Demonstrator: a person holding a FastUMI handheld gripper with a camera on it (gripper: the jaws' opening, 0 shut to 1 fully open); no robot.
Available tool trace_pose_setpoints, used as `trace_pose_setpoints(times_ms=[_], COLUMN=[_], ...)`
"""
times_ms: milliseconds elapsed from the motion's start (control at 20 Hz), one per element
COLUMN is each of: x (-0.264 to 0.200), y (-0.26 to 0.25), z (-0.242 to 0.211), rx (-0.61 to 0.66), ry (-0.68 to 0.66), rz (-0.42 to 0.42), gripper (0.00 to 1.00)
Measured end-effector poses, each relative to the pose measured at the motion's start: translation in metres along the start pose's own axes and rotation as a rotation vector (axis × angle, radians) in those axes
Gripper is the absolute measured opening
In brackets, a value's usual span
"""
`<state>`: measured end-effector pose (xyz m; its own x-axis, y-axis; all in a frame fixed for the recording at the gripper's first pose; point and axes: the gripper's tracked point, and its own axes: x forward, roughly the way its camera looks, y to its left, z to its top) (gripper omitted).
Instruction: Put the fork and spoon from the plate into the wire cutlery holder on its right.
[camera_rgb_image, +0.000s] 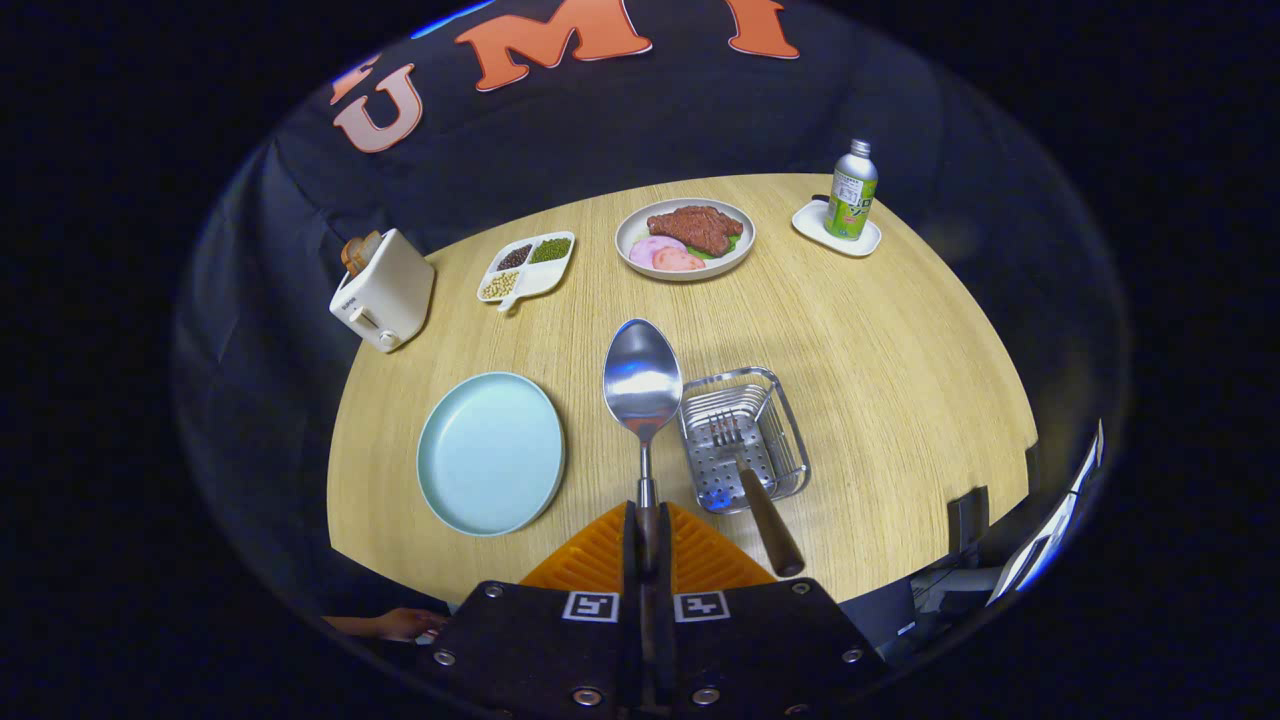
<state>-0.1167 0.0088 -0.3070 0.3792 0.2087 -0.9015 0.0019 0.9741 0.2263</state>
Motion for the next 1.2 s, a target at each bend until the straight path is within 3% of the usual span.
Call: trace_pose_setpoints(times_ms=[750,1200], x=[0.026,0.015], y=[-0.054,-0.040], z=[-0.024,0.021], rx=[-0.226,-0.204], ry=[0.289,0.202], rz=[-0.031,0.007], gripper=[0.06,0.20])
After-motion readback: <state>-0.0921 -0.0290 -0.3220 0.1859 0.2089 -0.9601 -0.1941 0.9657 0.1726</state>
